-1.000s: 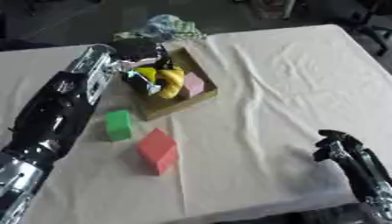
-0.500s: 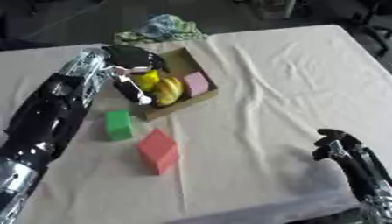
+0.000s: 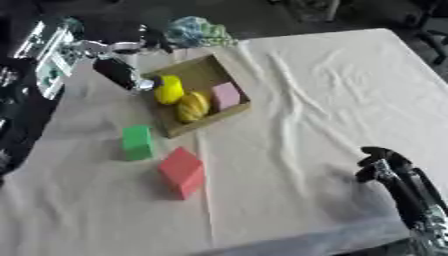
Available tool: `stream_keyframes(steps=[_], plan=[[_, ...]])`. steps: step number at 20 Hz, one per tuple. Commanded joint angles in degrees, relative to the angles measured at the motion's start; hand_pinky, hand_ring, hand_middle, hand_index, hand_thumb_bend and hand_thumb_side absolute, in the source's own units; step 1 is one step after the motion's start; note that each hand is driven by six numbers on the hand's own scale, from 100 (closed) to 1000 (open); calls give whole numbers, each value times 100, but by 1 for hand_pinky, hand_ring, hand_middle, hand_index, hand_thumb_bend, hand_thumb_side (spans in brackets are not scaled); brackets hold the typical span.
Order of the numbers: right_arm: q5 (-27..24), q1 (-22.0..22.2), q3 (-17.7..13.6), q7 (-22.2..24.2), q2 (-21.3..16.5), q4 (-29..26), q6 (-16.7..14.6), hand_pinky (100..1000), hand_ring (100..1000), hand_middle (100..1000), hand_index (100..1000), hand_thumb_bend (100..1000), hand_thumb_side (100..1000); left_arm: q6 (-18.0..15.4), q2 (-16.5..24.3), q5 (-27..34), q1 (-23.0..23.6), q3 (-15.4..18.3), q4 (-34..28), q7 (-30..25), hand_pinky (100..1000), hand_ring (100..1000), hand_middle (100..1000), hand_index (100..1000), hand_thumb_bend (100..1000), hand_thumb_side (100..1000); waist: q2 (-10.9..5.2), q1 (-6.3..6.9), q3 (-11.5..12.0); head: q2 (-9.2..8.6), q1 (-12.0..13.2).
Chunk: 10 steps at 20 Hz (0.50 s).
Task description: Pick up objects on the table and place them in the box.
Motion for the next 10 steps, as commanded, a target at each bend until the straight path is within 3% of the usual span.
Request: stream_keyframes(steps=[1,5,10], plan=[[36,-50,-50,-24,-146,-82,-6,520,518,538,746,100,653,-262,581,335,59,-317,-511,-820,832,810,842,921,456,904,-138,95,4,-20,-24],[45,-64,-51,-22,-162,-88,-12,520,518,538,746,100,646,-180,783,307,337,-669,-735,-1094,825,807,843,923,508,950,-136,113,4,-20,-27],[46,-69,-57,-23,-163,-88,-16,521,518,538,746,100,645,-2,708,-46,584,-735,-740,-944,819,804,849,927,511,921,-132,106,12,-20,-26]])
